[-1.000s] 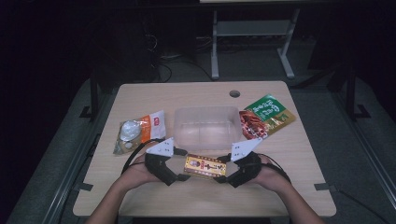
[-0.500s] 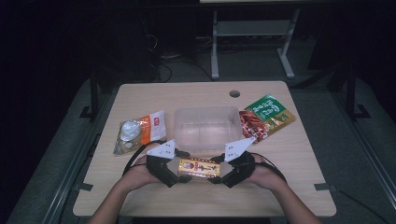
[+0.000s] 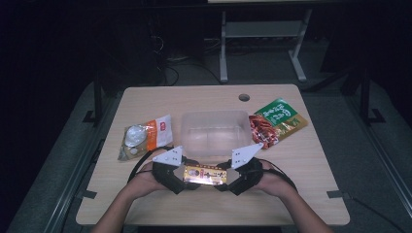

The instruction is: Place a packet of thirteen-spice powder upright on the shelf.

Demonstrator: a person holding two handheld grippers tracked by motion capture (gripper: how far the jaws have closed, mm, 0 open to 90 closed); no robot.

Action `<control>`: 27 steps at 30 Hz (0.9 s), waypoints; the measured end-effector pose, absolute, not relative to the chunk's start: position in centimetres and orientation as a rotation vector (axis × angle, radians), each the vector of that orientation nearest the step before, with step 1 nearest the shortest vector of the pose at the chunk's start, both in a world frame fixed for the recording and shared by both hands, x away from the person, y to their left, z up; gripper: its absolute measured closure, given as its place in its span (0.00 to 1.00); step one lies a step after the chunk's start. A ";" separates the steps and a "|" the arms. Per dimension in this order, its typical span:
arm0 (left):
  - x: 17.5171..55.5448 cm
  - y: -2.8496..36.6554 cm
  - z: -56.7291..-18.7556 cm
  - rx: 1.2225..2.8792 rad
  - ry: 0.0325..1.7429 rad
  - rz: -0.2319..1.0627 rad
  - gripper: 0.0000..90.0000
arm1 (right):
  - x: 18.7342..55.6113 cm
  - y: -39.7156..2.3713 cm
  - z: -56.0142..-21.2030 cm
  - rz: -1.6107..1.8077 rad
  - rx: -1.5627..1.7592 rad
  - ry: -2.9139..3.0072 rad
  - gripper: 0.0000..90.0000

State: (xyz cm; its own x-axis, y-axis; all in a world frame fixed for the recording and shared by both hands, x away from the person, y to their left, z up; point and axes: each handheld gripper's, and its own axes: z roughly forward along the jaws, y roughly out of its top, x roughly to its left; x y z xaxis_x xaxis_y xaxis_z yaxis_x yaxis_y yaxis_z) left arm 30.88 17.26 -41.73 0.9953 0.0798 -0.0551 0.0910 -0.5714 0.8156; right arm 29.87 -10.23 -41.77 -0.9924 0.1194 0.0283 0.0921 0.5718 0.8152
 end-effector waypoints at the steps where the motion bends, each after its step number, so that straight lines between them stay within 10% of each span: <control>1: 30.9 17.3 -41.7 2.181 0.118 -0.016 0.26 | 29.9 -10.2 -41.8 1.428 0.186 2.759 0.35; 27: 31.4 18.7 -41.6 2.211 0.191 0.039 0.35 | 29.8 -13.0 -42.8 1.292 0.420 2.742 0.16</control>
